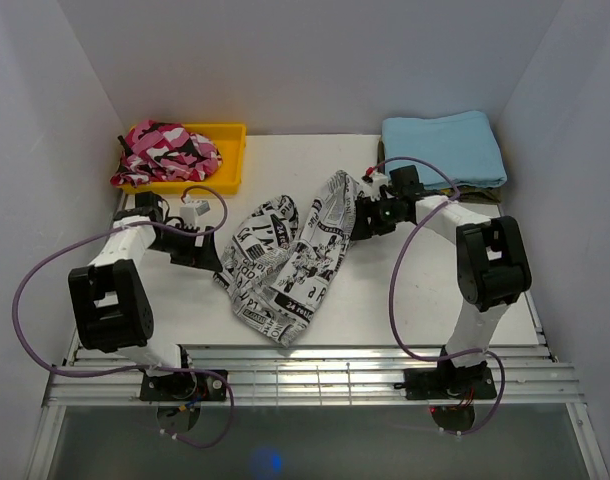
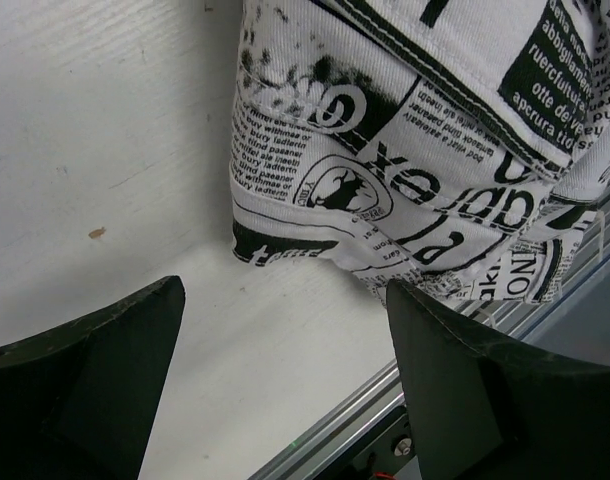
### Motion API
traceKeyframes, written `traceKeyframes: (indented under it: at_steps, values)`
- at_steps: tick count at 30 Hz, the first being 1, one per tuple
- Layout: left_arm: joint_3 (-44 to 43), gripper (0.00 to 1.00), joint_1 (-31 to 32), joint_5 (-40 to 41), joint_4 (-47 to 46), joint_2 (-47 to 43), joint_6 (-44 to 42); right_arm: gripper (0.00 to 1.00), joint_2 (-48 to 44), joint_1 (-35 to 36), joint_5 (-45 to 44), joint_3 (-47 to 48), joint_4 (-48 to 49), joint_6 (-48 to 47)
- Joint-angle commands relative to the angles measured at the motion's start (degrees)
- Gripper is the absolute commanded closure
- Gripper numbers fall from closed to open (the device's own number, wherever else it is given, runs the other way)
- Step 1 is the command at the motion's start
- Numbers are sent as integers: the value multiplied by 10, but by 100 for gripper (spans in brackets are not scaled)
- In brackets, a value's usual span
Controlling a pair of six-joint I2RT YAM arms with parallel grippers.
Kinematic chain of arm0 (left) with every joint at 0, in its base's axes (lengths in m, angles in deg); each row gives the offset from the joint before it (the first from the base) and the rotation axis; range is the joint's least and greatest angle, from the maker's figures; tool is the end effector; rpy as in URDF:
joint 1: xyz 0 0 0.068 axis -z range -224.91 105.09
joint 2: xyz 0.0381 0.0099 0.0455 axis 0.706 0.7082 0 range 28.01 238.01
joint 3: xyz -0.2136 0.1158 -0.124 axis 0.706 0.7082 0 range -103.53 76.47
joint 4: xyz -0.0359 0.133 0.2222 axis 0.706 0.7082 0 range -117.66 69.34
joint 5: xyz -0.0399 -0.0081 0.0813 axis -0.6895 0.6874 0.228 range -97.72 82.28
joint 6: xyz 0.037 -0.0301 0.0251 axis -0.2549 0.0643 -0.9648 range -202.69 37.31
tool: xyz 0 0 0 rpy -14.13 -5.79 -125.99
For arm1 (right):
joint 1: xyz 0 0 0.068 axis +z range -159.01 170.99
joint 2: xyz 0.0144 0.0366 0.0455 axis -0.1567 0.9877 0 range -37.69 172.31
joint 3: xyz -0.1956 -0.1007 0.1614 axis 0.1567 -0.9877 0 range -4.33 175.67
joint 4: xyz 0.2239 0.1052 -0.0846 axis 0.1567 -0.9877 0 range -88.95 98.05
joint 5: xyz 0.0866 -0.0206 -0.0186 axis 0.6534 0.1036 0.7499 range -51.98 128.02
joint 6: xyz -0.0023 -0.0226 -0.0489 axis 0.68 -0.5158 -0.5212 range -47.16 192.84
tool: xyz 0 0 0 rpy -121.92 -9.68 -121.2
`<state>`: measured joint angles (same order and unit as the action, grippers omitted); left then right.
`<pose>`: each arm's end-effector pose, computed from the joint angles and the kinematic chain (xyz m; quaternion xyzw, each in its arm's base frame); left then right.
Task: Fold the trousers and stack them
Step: Move the trousers to the center of the board
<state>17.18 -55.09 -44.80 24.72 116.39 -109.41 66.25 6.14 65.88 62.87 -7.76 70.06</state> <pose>0.2704 0.0268 0.2094 0.1594 0.9323 -0.2784 0.1673 0.3623 0.1153 0.1875 -0.2196 0.8959 0.2603 0.2852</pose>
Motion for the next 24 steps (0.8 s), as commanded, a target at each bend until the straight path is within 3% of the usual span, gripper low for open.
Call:
traceKeyframes:
  at_steps: [1,5,8,12,15,18,19,23,24]
  values:
    - [0,8,-3,-36,-39,22,22,37,65,37,-14,78,26,23]
    - [-7,8,-3,-53,-42,44,31,45,109,42,-31,102,30,23]
    - [-9,8,-3,-64,-49,63,38,58,126,44,-43,124,18,14]
    - [-1,8,-3,-72,-68,81,46,90,103,44,-51,110,12,-14]
    - [0,11,-3,-79,-76,94,44,92,53,37,-72,96,-13,-58]
    - [-3,26,-1,-97,-80,112,44,92,-18,20,-75,70,-41,-110]
    - [-8,49,-2,-99,-83,117,47,92,-51,13,-80,58,-49,-123]
    - [-57,99,-3,-79,-73,135,37,92,-114,-3,-104,48,-115,-193]
    - [-73,100,-3,-66,-59,136,25,92,-124,-7,-105,45,-143,-206]
